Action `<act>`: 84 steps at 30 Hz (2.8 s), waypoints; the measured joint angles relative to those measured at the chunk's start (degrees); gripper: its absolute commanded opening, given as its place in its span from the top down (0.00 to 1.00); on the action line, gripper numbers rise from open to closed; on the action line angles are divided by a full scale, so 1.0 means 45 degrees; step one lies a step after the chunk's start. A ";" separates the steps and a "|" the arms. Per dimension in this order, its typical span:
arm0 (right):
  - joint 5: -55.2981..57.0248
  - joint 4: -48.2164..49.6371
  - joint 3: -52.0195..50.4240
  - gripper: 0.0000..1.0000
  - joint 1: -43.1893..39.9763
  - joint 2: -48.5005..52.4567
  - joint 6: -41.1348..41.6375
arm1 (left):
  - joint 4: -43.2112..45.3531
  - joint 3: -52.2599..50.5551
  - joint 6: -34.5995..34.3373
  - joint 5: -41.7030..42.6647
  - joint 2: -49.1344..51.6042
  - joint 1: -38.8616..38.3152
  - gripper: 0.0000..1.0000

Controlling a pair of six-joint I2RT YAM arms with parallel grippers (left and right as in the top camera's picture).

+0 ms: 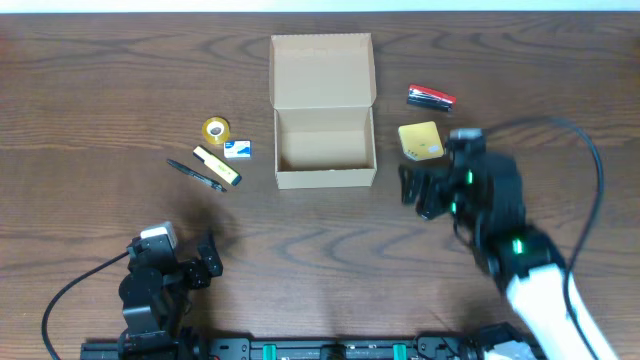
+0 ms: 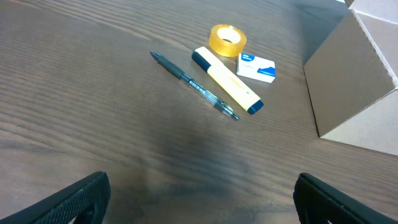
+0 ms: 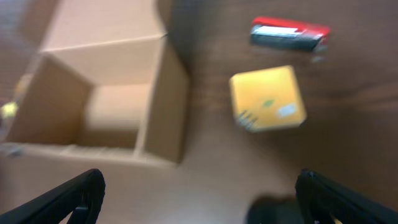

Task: Pack container
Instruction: 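Move the right gripper over the yellow notepad and lower onto it, then close the right gripper on the yellow notepad and lift it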

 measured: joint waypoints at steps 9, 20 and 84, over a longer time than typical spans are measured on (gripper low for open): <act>0.0146 -0.0651 0.3541 0.01 -0.1083 0.4755 -0.2705 | 0.0000 0.0000 0.0000 0.0000 0.0000 0.0000 0.05; 0.0151 -0.0704 0.4405 0.01 -0.1103 0.7601 -0.4571 | 0.0000 0.0000 0.0000 0.0000 0.0000 0.0000 0.05; 0.0607 0.2317 0.4566 0.05 -0.1438 1.1220 -0.3264 | 0.0005 0.0000 0.0000 0.0000 0.0000 0.0000 0.05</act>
